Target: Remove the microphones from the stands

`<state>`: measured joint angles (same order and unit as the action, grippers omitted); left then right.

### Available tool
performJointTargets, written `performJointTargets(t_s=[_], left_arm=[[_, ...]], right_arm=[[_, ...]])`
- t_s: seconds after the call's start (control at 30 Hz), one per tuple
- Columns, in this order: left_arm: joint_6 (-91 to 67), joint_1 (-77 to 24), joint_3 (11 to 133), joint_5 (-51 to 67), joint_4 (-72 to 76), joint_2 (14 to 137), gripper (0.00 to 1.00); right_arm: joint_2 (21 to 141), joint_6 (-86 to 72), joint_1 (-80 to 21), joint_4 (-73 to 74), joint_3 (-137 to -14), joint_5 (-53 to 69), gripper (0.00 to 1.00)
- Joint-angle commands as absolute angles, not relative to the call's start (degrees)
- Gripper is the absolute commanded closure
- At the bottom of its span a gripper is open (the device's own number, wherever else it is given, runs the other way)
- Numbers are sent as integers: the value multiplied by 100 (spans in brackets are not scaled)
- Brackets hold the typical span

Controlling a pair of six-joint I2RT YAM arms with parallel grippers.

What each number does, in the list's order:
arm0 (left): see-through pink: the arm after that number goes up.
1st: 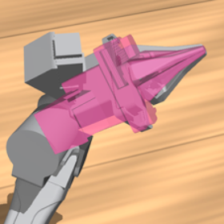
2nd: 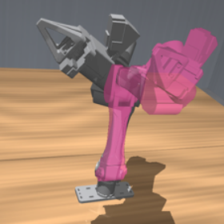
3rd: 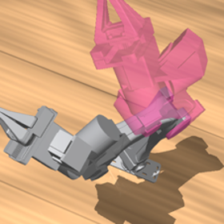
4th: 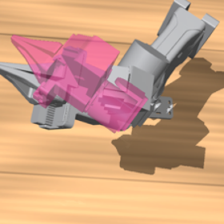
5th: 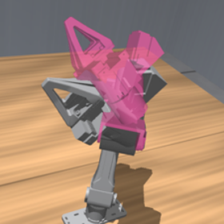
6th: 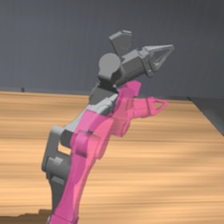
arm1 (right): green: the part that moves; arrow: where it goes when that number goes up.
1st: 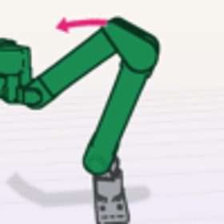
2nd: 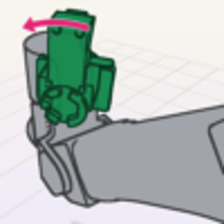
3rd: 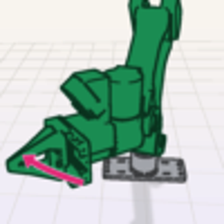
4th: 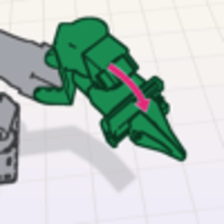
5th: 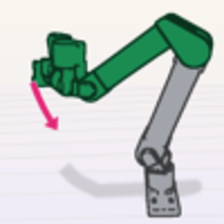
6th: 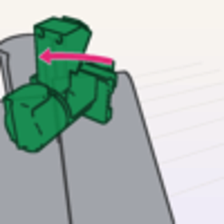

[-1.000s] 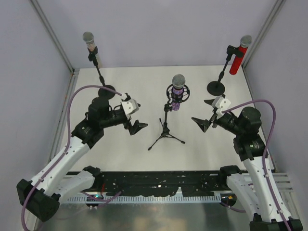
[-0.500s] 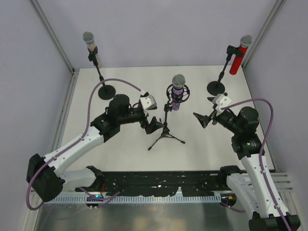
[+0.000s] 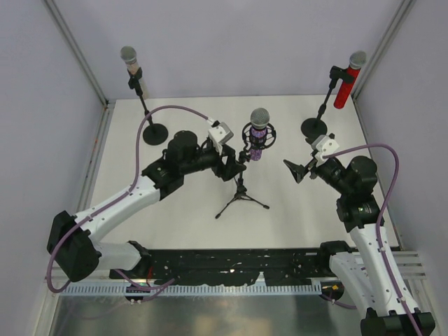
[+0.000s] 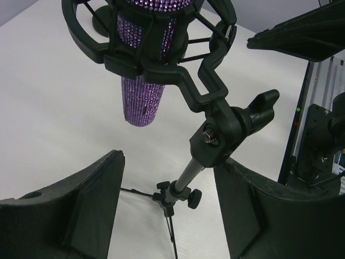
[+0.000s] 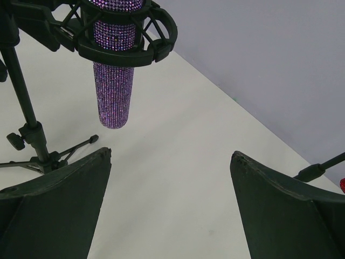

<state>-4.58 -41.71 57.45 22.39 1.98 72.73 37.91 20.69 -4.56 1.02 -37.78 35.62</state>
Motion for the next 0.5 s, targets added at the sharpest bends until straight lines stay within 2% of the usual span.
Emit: performJointTargets(t_s=[0.0, 0.07, 0.13, 0.17, 0.23, 0.33, 0.47], left_arm=[[-642, -4315, 6029, 2101, 457, 7330, 30], [-615, -4368, 6038, 2101, 439, 7330, 35], [-580, -4394, 6038, 2083, 413, 7348, 45], [-580, -4395, 6038, 2048, 404, 7365, 53], [-563, -4403, 6003, 2030, 404, 7365, 60], [-562, -4395, 5933, 2056, 448, 7348, 64], [-545, -4395, 5915, 2109, 448, 7321, 74]], right_arm=[[3806, 2057, -404, -264, -3727, 3375, 5], [3806, 2074, -404, -281, -3718, 3349, 5], [3788, 2057, -396, -281, -3718, 3349, 5], [3788, 2057, -387, -290, -3709, 3349, 5], [3797, 2048, -378, -290, -3709, 3349, 5], [3806, 2048, -360, -299, -3700, 3340, 5], [3806, 2057, -352, -308, -3691, 3331, 5]])
